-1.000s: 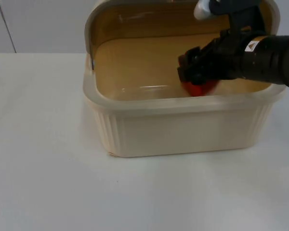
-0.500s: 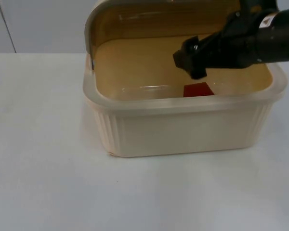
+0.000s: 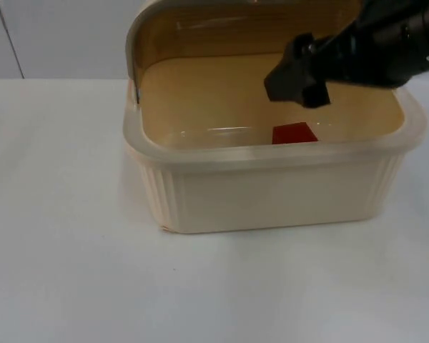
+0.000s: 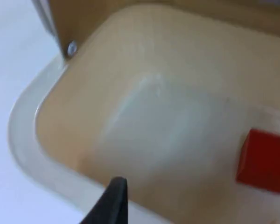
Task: Open the box lid with the left hand, place the block into the box with the right hand, then close the box lid with the left hand.
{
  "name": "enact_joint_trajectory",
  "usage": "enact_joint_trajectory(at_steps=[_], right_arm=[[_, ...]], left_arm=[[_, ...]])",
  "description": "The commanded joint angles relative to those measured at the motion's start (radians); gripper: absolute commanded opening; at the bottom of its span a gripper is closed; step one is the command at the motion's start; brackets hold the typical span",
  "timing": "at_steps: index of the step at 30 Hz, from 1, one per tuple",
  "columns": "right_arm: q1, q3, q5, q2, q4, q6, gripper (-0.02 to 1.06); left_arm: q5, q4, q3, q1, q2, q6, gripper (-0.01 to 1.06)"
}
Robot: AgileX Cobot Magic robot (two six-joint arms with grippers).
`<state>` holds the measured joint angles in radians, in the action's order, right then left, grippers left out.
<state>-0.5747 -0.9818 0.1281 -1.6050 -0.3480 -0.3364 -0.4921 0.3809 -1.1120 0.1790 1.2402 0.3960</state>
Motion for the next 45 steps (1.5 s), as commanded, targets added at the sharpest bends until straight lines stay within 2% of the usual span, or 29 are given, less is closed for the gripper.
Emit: enact_joint_trajectory(at_steps=[1, 4, 9, 12, 15, 19, 21, 23, 24, 25, 26, 27, 28, 29, 34, 38, 41, 45], right_arm=[[-0.005, 0.000, 0.044, 0.017, -0.003, 0.006, 1.05], [-0.005, 0.000, 0.101, 0.050, -0.003, 0.026, 1.05], [-0.005, -0.002, 0.063, 0.122, -0.002, 0.074, 1.05], [-0.005, -0.019, 0.070, 0.156, 0.012, 0.077, 1.05], [-0.005, -0.072, 0.171, 0.212, 0.024, 0.081, 1.05], [0.012, -0.140, 0.280, 0.270, 0.079, 0.163, 1.05], [0.071, -0.196, 0.361, 0.294, 0.162, 0.253, 1.05], [0.143, -0.237, 0.418, 0.302, 0.222, 0.285, 1.05], [0.143, -0.237, 0.418, 0.302, 0.222, 0.285, 1.05], [0.223, -0.255, 0.446, 0.308, 0.236, 0.285, 1.05], [0.253, -0.257, 0.452, 0.313, 0.236, 0.285, 1.05], [0.346, -0.257, 0.462, 0.326, 0.236, 0.254, 1.05], [0.396, -0.257, 0.473, 0.332, 0.236, 0.229, 1.05], [0.396, -0.257, 0.473, 0.332, 0.236, 0.229, 1.05], [0.657, -0.255, 0.496, 0.363, 0.241, 0.171, 1.05], [0.727, -0.255, 0.534, 0.365, 0.275, 0.152, 1.05], [0.730, -0.253, 0.533, 0.365, 0.275, 0.152, 1.05], [0.714, -0.253, 0.535, 0.365, 0.275, 0.152, 1.05]], left_arm=[[0.001, -0.007, 0.000, -0.004, -0.004, 0.003, 1.05], [0.001, -0.007, 0.000, -0.004, -0.004, 0.003, 1.05], [0.003, -0.009, 0.000, -0.004, -0.004, 0.003, 1.05], [0.003, -0.012, 0.000, -0.004, -0.004, 0.003, 1.05], [0.003, -0.014, 0.000, -0.004, -0.004, 0.003, 1.05], [0.003, -0.014, 0.000, -0.004, -0.004, 0.003, 1.05], [0.003, -0.014, 0.000, -0.004, -0.004, 0.003, 1.05], [0.003, -0.014, 0.000, -0.004, -0.004, 0.003, 1.05], [0.003, -0.014, 0.000, -0.004, -0.004, 0.003, 1.05], [0.003, -0.016, 0.000, -0.004, -0.004, 0.003, 1.05], [0.003, -0.018, 0.000, -0.004, -0.004, 0.003, 1.05], [0.001, -0.018, 0.000, -0.004, -0.004, 0.003, 1.05], [0.001, -0.018, 0.000, -0.004, -0.004, 0.003, 1.05], [0.001, -0.018, 0.000, -0.004, -0.004, 0.003, 1.05], [0.001, -0.024, 0.000, -0.004, -0.004, 0.003, 1.05], [-0.001, -0.024, 0.000, -0.004, -0.004, 0.003, 1.05], [-0.008, -0.021, 0.000, -0.004, -0.004, 0.003, 1.05], [-0.080, -0.030, 0.000, -0.005, -0.004, 0.005, 1.05]])
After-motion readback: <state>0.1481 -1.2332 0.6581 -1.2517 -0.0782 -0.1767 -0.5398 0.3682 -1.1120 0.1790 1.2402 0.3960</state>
